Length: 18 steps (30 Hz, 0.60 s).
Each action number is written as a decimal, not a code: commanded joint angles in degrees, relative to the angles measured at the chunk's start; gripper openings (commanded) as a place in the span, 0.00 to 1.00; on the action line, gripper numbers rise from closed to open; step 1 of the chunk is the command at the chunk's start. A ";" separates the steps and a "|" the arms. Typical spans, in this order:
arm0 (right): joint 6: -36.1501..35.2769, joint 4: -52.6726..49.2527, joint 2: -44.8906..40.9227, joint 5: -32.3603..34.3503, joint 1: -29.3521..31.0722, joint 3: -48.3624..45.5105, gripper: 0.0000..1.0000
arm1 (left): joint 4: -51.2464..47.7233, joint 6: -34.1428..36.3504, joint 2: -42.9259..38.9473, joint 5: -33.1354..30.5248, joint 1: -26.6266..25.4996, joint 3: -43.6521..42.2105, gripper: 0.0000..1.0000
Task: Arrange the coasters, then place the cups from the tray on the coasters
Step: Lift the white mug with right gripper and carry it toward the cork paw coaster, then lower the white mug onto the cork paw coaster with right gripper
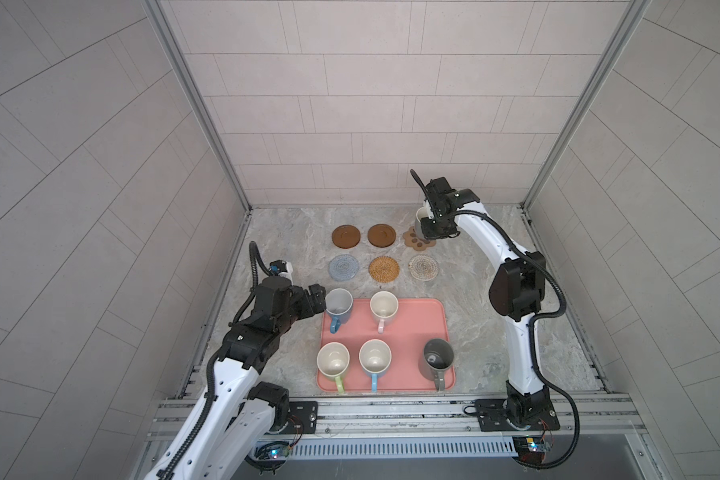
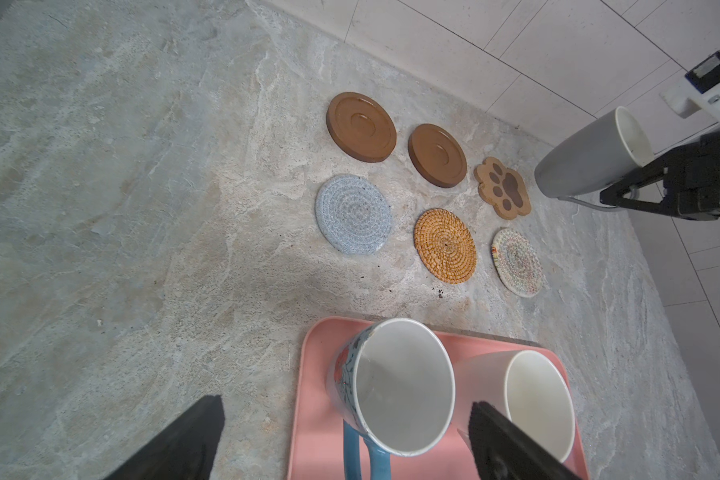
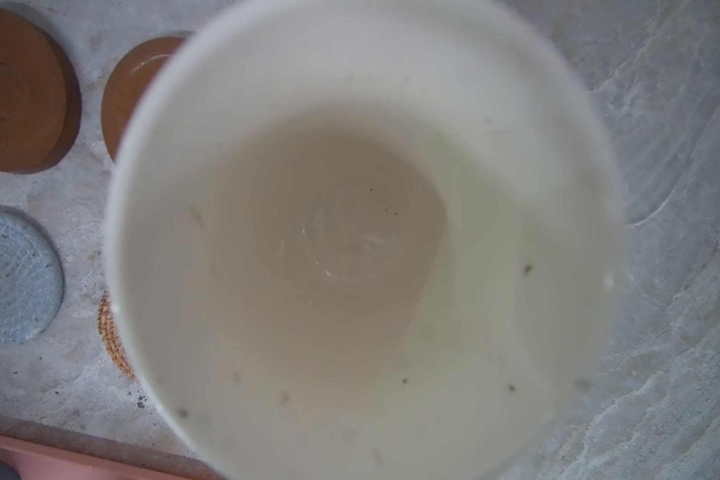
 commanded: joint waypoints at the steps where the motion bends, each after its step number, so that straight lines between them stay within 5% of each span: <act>1: 4.53 -1.08 2.70 2.26 0.21 6.06 0.02 | -0.61 -0.49 -1.09 -0.14 0.26 0.11 1.00; 18: 6.35 -1.93 11.14 1.70 0.45 16.19 0.02 | 1.46 -1.12 -0.38 1.65 0.30 -0.13 1.00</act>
